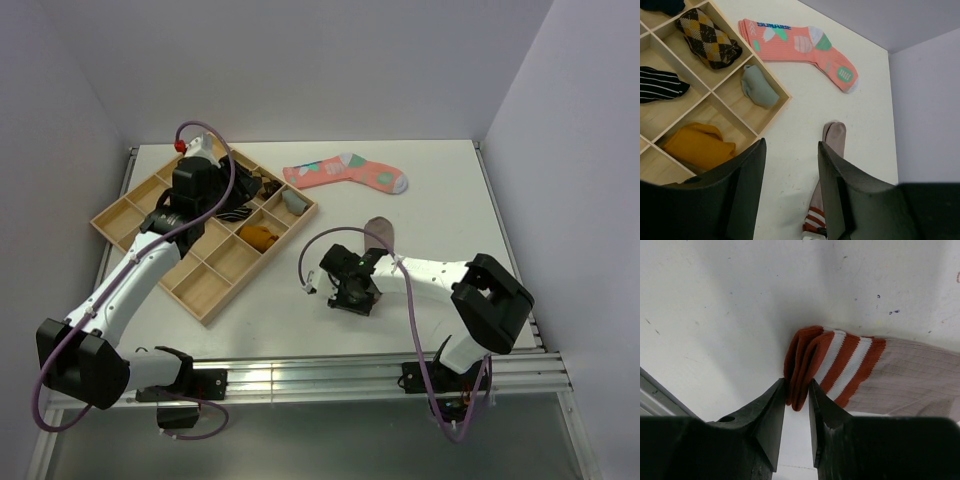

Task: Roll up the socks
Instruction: Roll the sock at the center of the board.

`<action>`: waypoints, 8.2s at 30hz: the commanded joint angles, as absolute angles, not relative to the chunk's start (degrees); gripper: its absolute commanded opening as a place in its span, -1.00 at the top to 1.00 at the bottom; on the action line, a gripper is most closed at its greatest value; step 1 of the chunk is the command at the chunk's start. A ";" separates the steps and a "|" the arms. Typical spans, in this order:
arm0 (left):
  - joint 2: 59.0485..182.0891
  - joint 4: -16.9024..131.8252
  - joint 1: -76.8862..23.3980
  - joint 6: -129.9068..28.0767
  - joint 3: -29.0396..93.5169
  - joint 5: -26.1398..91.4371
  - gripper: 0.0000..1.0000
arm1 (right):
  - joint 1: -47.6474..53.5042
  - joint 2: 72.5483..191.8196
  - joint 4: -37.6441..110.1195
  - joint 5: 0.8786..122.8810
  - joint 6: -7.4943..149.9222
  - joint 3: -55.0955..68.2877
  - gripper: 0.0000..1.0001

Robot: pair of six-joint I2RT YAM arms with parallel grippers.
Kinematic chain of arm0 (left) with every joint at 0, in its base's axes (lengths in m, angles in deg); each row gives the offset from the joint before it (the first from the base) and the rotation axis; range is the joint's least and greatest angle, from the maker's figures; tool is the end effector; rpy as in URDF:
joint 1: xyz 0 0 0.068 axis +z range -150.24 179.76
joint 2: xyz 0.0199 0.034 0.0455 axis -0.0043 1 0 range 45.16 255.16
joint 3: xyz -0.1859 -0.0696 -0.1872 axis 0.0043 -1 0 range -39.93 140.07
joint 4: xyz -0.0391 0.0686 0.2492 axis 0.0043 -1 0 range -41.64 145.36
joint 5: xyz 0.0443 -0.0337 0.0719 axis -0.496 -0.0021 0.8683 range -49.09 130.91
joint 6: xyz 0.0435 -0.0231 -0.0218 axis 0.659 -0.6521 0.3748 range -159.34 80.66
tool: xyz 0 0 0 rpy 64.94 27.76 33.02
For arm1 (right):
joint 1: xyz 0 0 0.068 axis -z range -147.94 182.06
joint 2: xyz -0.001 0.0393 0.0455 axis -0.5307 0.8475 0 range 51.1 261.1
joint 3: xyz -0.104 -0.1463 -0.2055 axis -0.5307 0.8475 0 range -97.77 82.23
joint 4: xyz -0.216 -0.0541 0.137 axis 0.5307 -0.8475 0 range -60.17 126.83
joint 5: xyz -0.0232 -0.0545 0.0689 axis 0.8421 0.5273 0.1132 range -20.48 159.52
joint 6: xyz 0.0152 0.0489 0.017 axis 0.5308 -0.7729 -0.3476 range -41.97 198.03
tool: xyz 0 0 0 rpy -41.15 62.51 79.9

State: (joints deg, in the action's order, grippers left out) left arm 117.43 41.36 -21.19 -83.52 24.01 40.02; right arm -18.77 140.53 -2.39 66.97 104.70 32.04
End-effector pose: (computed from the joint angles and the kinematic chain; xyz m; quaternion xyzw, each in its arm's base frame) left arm 0.2726 -0.1049 0.3473 -0.1631 0.8145 -0.3052 0.4657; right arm 0.1675 0.2079 0.1617 -0.6243 0.7744 0.0426 0.0937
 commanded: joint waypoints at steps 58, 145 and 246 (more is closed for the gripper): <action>156.42 112.66 -49.90 -71.94 7.62 4.79 0.30 | 19.57 169.84 -37.44 20.65 129.27 11.74 0.53; 165.66 89.48 -53.24 -71.85 18.42 10.66 0.99 | 23.71 161.51 -22.33 29.35 116.36 16.83 0.47; 168.21 38.31 -46.12 -91.37 30.73 1.01 0.99 | -14.53 117.37 27.43 56.60 128.39 59.47 0.14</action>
